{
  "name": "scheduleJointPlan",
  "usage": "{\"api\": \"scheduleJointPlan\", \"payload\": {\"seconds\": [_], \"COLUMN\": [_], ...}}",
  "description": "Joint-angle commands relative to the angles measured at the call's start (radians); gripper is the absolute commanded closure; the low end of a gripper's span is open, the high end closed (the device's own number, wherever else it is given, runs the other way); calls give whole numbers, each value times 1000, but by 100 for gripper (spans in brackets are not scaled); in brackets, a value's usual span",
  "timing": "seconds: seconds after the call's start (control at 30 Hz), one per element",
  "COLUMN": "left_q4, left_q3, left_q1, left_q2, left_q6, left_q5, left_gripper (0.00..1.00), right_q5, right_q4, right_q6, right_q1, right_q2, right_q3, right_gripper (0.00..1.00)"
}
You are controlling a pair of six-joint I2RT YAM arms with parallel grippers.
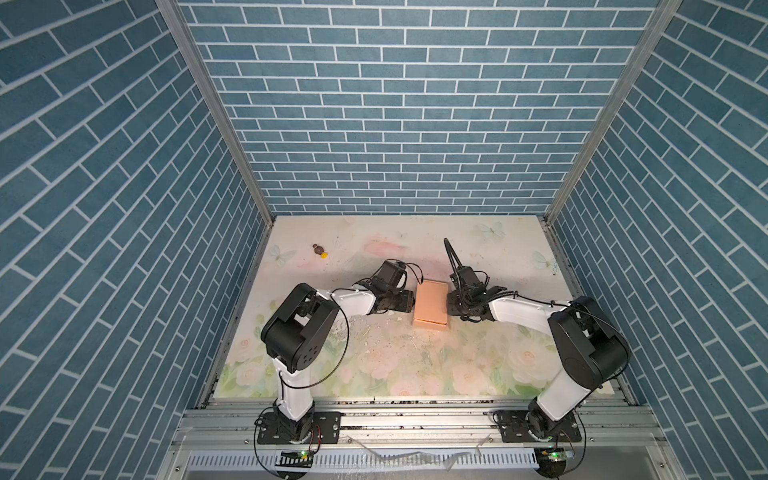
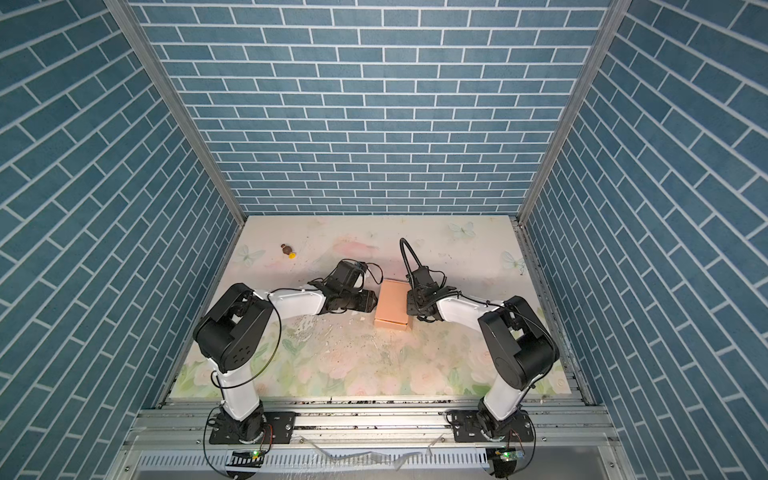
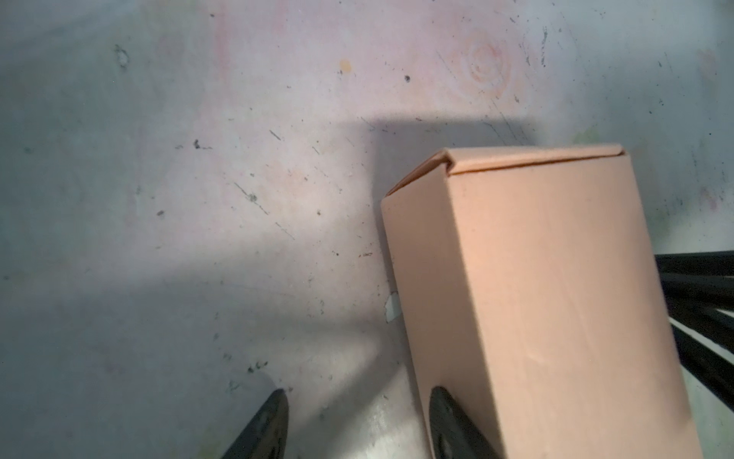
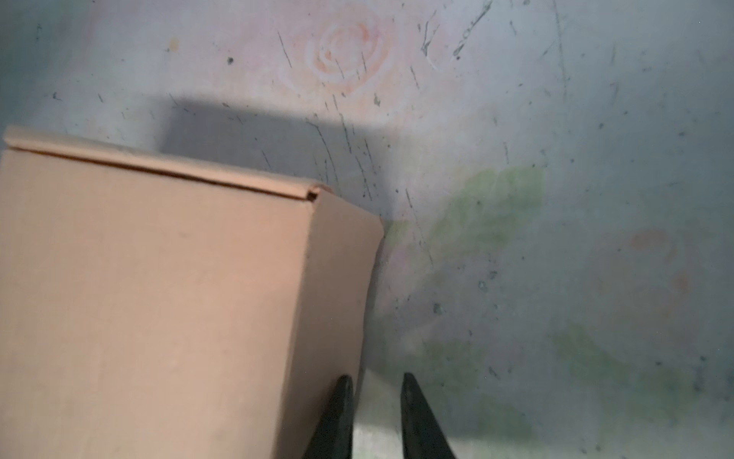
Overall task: Fold the paper box
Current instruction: 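Press both grippers inward against the box's sides to center it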
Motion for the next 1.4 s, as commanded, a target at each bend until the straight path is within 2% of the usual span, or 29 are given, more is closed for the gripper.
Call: {"api": "scheduleJointPlan", "payload": {"seconds": [0.0, 0.47, 0.73, 1.07, 1.37], "left_q4": [20, 45, 95, 127, 134], "left_q3": [-11, -18, -55, -100, -137], "left_q1": [-11, -28, -29, -26, -30], "left_q2": [25, 57, 50, 19, -6], "left_q6": [-5, -25, -51, -71, -106], "left_q5": [34, 48, 63, 33, 2], "left_gripper": [41, 41, 41, 41, 42], "right_q5": [-7, -83, -55, 66, 54], "right_q4": [-5, 111, 203, 173, 183], "right_q6": [35, 125, 190, 216, 252], "right_q1": [15, 37, 29, 0, -1], "right_q2": [16, 7, -80, -246, -351], "right_q3": [34, -2, -96, -231, -336], "right_gripper": [76, 76, 76, 74, 74]}}
